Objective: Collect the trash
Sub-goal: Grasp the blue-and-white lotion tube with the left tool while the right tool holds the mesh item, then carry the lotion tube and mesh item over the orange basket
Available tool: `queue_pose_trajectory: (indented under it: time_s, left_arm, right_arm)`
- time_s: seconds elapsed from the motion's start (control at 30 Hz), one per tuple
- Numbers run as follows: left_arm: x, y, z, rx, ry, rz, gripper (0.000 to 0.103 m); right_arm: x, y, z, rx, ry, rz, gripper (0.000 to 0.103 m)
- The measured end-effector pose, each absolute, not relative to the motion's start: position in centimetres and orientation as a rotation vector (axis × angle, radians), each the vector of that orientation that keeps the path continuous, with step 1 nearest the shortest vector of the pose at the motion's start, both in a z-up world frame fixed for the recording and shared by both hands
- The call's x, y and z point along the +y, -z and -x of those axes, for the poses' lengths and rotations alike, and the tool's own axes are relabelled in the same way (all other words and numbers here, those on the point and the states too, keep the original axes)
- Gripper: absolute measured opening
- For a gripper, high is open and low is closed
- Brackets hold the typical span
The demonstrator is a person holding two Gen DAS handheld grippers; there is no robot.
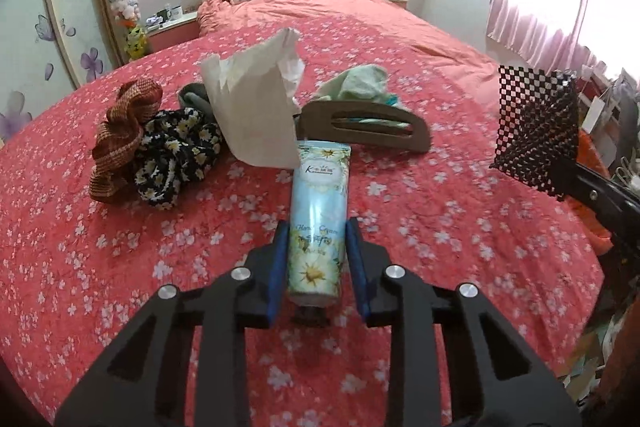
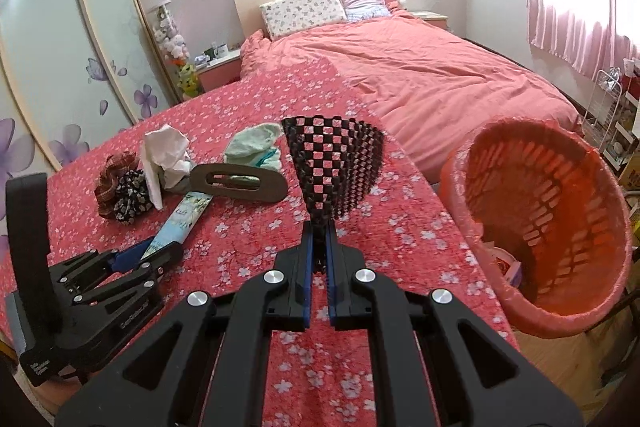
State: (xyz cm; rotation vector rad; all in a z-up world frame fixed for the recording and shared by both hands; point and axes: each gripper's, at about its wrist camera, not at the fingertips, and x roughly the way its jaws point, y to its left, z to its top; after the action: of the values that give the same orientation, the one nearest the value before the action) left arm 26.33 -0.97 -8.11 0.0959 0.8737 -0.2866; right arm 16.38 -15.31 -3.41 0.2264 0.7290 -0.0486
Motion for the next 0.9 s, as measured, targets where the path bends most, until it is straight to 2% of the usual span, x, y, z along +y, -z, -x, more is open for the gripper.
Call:
queue_pose_trajectory:
  time_s: [0.43, 0.9]
  left_arm:
    - [0.1, 2.8, -22.5, 0.784, 0.321, -0.028, 0.029]
    - [-5.3, -2.0, -20.0, 0.709, 0.422, -0.019, 0.029]
  right_arm:
    - [-16.7, 1.4, -14.2, 0.662, 0.046, -0.246, 0.006]
    - [-20.6, -1.1, -11.1, 0.549, 0.092, -0.273, 0.006]
